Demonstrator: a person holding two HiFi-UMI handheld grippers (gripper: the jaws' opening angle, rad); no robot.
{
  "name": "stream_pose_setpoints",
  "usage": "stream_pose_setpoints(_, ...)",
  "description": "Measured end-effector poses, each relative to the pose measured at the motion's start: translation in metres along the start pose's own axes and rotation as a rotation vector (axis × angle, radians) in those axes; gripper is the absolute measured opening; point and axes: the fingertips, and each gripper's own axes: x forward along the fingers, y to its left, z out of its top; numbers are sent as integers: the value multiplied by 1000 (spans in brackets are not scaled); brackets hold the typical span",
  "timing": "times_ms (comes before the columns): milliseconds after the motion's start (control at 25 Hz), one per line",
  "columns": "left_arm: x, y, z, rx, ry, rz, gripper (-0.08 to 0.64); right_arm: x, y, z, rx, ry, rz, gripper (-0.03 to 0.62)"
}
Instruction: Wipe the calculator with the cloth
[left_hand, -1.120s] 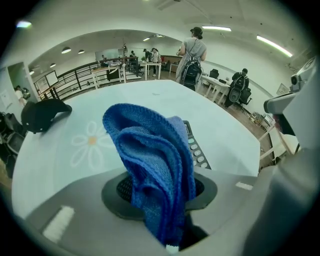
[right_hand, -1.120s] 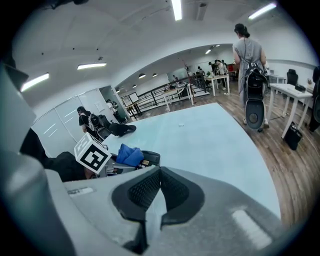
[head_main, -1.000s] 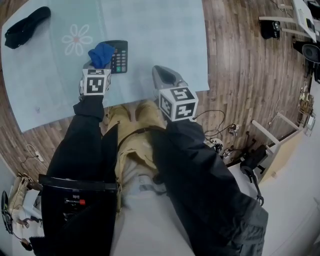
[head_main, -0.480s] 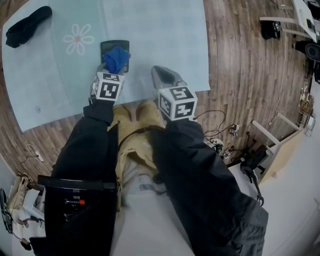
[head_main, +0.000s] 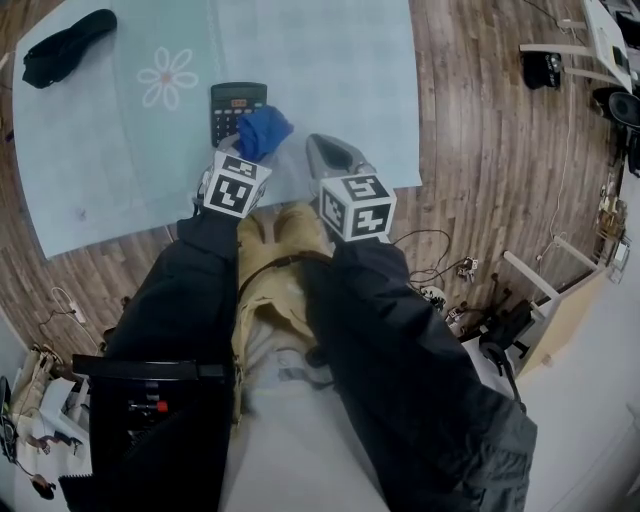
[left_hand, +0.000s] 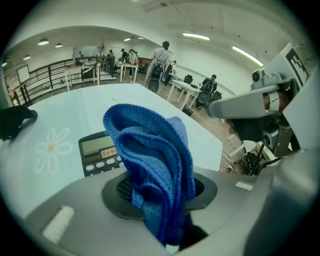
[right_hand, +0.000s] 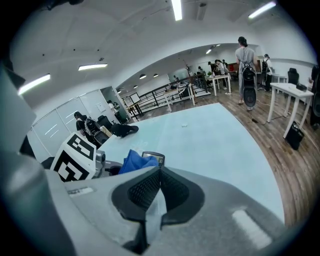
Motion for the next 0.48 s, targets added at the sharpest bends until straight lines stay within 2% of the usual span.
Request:
stream_pose_setpoints(160, -19, 5, 35, -38, -97, 11, 169, -2, 1, 22, -28, -51, -4, 0)
stream_pose_setpoints(360, -68, 18, 75, -79, -261, 58, 169, -26, 20, 60, -78, -177, -21, 0)
stream_pose_setpoints(480, -98, 22, 104, -74, -364, 107, 169, -45, 28, 88, -106, -266, -34, 0)
